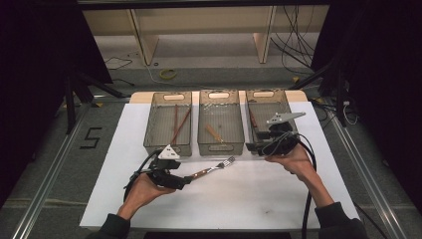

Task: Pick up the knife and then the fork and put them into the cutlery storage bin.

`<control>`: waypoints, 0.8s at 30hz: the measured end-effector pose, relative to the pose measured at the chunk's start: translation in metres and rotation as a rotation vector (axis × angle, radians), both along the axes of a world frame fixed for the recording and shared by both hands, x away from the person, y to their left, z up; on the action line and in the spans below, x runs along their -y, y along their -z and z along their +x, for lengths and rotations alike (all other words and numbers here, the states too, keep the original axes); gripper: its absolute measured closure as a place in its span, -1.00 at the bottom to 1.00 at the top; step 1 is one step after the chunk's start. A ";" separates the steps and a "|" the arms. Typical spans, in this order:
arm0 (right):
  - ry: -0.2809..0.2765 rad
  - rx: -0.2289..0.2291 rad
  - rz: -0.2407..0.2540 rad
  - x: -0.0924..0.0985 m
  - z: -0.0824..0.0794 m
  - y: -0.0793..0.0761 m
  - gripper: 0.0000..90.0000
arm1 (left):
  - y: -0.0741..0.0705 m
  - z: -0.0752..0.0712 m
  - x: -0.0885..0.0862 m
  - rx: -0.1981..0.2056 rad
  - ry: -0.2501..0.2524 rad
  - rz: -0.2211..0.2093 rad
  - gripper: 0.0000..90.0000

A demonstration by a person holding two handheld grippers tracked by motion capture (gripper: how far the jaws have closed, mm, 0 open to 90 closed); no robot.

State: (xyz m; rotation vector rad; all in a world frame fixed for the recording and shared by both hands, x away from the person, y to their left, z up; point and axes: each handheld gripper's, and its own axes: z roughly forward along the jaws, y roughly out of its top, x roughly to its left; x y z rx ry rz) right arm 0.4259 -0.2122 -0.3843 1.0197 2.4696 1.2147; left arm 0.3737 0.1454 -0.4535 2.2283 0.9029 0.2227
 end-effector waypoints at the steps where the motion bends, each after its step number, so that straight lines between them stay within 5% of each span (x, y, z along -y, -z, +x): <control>1: -0.003 0.001 0.003 0.000 -0.002 0.001 -0.23 | 0.001 0.001 0.001 -0.004 0.000 0.009 -0.38; 24: -0.056 -0.028 -0.008 -0.004 -0.019 0.017 -0.22 | 0.009 0.024 0.028 -0.116 0.079 0.201 0.15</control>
